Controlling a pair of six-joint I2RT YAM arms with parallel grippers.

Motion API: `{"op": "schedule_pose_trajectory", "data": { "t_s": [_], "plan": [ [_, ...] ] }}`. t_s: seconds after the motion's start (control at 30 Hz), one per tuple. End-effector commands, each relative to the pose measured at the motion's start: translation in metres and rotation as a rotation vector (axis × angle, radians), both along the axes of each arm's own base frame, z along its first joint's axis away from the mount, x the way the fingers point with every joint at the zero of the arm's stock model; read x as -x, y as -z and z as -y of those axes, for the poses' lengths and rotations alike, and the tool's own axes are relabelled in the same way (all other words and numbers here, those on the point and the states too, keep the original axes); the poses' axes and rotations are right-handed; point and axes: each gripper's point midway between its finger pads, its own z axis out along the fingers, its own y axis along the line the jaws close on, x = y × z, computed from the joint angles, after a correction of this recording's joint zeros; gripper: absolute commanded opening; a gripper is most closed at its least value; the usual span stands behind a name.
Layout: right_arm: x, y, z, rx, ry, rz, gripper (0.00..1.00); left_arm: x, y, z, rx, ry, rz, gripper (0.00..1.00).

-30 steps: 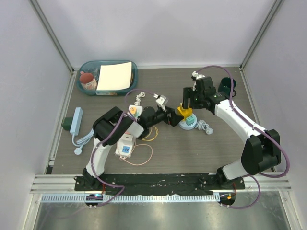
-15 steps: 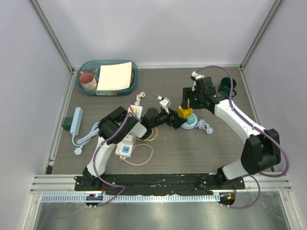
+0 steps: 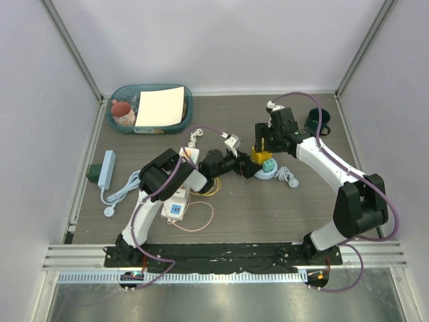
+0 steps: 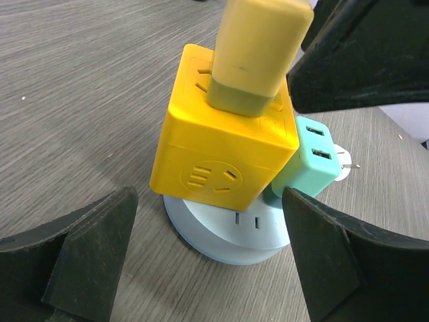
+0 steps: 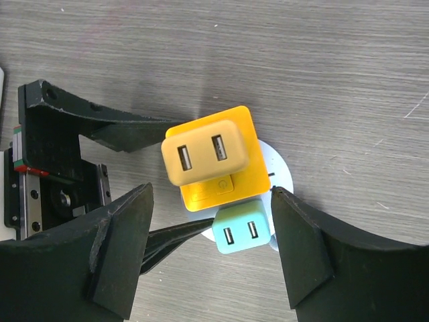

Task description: Pull the plug off the socket

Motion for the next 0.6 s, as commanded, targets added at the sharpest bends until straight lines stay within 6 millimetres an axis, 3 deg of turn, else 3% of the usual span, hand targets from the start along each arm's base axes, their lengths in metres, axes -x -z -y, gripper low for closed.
{"op": "schedule_pose_trajectory", "data": {
  "t_s": [0.0,0.07,0.17,0.23,0.27,0.3,0.37,0.4,0.47,0.5,0.57],
  "plan": [
    [-0.023,-0.027,0.004,0.021,0.035,0.106,0.76,-0.005,-0.011,0.008,0.006,0.007,0.012,0.91],
    [-0.025,-0.028,0.006,0.028,0.048,0.101,0.76,0.000,-0.006,0.007,0.003,0.022,-0.009,0.83],
    [-0.019,-0.032,0.007,0.022,0.049,0.101,0.76,0.009,-0.008,-0.006,0.010,0.007,-0.014,0.82],
    [-0.015,-0.045,0.007,0.002,0.054,0.129,0.76,0.007,-0.025,-0.016,0.030,-0.051,0.004,0.88],
    [-0.013,-0.049,0.008,-0.005,0.058,0.137,0.76,0.011,-0.022,-0.022,0.020,-0.066,-0.011,0.89],
    [-0.011,-0.054,0.008,-0.020,0.070,0.143,0.76,0.011,-0.043,-0.024,0.050,-0.079,-0.005,0.91],
    [-0.009,-0.073,0.010,-0.045,0.097,0.176,0.76,0.001,-0.041,-0.035,0.016,-0.195,-0.069,0.90],
    [-0.007,-0.077,0.011,-0.059,0.115,0.172,0.76,0.006,-0.028,-0.036,-0.056,-0.242,-0.132,0.88],
    [-0.007,-0.098,0.013,-0.083,0.138,0.207,0.76,-0.003,-0.044,-0.042,-0.064,-0.383,-0.147,0.87],
    [-0.006,-0.103,0.014,-0.084,0.144,0.209,0.76,0.008,-0.041,-0.033,-0.104,-0.404,-0.170,0.86],
    [-0.005,-0.118,0.019,-0.087,0.171,0.243,0.76,0.005,-0.050,-0.037,-0.113,-0.523,-0.165,0.86]
  ]
}}
